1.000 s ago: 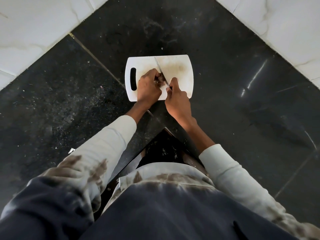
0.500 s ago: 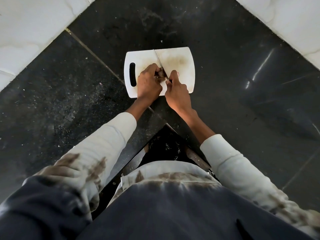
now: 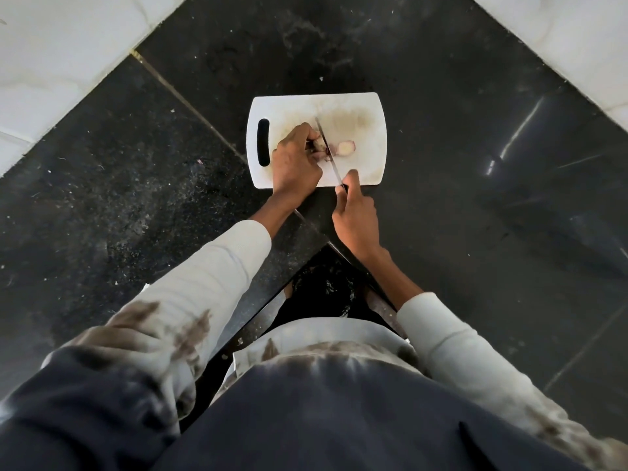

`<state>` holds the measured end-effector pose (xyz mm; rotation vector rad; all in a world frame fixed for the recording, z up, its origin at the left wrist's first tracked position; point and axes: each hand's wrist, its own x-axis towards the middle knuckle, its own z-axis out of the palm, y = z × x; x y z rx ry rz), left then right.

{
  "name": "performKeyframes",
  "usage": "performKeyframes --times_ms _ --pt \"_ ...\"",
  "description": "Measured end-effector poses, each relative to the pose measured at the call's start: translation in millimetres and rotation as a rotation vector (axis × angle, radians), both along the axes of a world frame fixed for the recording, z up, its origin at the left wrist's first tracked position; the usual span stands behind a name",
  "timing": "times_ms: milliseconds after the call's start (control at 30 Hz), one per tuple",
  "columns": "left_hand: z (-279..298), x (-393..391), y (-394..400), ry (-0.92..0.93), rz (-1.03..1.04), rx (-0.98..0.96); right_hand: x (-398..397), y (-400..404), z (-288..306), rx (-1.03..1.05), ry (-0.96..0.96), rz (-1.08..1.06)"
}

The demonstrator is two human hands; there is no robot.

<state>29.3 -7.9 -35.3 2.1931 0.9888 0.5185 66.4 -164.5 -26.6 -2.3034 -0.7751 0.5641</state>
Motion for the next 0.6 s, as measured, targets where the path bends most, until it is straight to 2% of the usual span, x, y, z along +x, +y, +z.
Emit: performKeyframes --times_ms 400,467,600 --pt "0.8 -0.7 7.0 0.041 -0.024 -0.043 1.9 -2.9 6.6 -0.081 -0.187 0.017" --pt "1.6 -0.7 8.3 0.053 -0.033 -0.047 4.4 -3.9 6.6 -0.061 -0.112 -0.014" --pt "3.9 -2.4 6.4 0.05 -0.01 -0.067 2.5 -10.1 7.1 0.117 0.168 -0.16"
